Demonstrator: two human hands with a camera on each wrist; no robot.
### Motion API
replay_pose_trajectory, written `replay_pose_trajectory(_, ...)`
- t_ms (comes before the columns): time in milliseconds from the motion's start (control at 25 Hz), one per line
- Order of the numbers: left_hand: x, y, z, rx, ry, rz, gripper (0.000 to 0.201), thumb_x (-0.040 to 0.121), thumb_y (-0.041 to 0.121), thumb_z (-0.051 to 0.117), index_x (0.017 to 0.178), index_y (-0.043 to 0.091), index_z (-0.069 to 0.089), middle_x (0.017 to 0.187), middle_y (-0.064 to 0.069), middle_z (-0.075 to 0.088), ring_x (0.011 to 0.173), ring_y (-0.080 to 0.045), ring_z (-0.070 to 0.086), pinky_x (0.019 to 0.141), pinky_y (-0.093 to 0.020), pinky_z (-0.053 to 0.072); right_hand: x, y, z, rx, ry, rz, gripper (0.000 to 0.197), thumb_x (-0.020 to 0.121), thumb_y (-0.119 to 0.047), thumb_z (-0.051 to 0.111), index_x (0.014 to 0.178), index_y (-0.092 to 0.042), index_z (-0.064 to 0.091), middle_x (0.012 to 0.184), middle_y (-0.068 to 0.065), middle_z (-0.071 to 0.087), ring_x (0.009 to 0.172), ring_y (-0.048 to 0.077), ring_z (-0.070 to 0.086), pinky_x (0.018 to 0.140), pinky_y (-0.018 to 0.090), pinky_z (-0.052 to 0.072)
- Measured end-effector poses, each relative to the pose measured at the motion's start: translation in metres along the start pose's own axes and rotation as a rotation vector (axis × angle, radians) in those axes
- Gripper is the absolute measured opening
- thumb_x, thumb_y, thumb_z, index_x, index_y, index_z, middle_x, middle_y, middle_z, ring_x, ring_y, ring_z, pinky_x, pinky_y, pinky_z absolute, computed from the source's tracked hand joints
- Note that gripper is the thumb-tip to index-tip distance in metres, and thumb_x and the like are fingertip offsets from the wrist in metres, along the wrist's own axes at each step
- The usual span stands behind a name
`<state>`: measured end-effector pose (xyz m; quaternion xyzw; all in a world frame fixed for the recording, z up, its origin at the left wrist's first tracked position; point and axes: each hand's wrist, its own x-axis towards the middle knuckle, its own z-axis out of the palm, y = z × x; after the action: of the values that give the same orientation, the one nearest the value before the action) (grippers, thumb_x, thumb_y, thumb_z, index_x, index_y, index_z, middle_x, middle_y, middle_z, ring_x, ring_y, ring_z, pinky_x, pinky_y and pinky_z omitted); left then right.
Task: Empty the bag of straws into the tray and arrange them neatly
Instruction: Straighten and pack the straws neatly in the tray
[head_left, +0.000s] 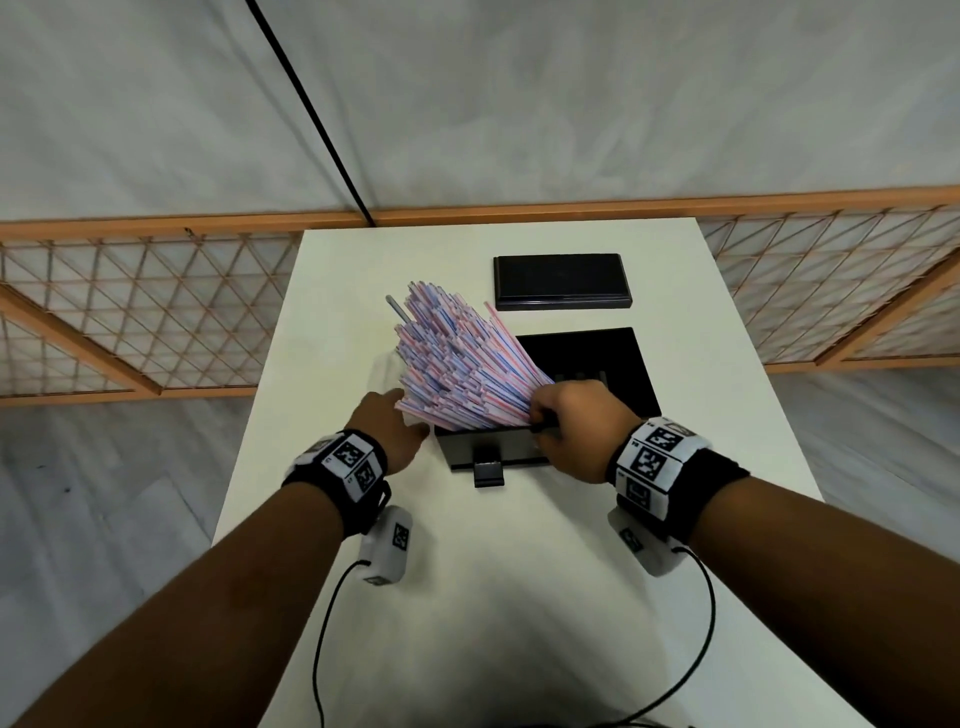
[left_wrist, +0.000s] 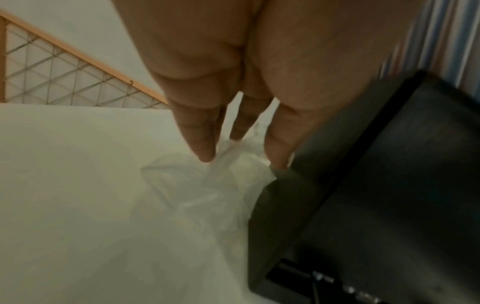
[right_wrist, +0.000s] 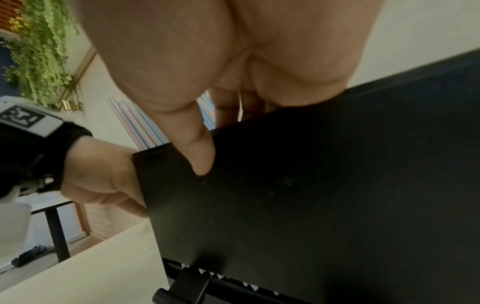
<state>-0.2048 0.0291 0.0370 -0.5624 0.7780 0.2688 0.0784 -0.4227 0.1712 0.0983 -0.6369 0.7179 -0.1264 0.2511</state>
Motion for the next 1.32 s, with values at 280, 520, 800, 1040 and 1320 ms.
replay_pose_trajectory(280,-0.014,-0.005,-0.021,-0.014,0.079,0.104,0.069,0.062,0.068,0.064,0.117,0.027,0.067,0.115,0.005,0.065,0.104,-0.021,0.062,0.087,-0.023,0.039,0.002,-0.003,0.000,-0.010,0.000,0.014,0.016,0.080,-0.029,0.068,0.092,-0.018,0.065,0.087,0.004,0.067,0.082,0.025,0.062,0.073,0.028,0.049)
replay_pose_trajectory(520,-0.076,0.037,-0.053,-0.433,-0.008,0.224,0.024,0.070,0.038,0.093,0.075,0.034,0.069,0.062,0.011,0.066,0.051,-0.002,0.057,0.052,-0.019,0.045,0.007,-0.007,-0.001,-0.073,-0.079,0.046,0.034,0.084,-0.049,0.063,0.103,-0.022,0.069,0.093,0.004,0.068,0.089,0.026,0.064,0.080,0.031,0.055)
replay_pose_trajectory(800,-0.079,0.065,-0.035,-0.955,0.050,-0.126,0.046,0.088,0.041,0.072,0.068,0.000,0.070,0.058,-0.019,0.066,0.046,-0.029,0.057,0.047,-0.030,0.048,0.011,-0.008,0.010,-0.172,-0.184,0.030,0.049,0.088,-0.065,0.033,0.112,-0.029,0.055,0.112,0.001,0.066,0.106,0.028,0.062,0.087,0.042,0.053)
replay_pose_trajectory(1040,-0.082,0.074,-0.034,-1.136,0.013,-0.150,0.043,0.096,0.039,0.066,0.080,-0.001,0.072,0.062,-0.020,0.069,0.047,-0.029,0.064,0.048,-0.030,0.053,0.012,0.001,-0.002,0.082,0.031,-0.137,0.020,0.093,-0.037,0.057,0.094,-0.017,0.057,0.090,-0.003,0.058,0.087,0.023,0.058,0.078,0.031,0.047)
replay_pose_trajectory(1320,-0.083,0.063,-0.035,-0.975,0.170,-0.195,0.061,0.091,0.064,0.060,0.089,0.003,0.061,0.068,-0.018,0.069,0.046,-0.029,0.066,0.046,-0.030,0.052,0.004,0.007,-0.008,-0.069,-0.020,0.107,0.041,0.079,-0.061,0.067,0.080,-0.027,0.045,0.076,-0.008,0.052,0.073,0.015,0.052,0.060,0.023,0.039)
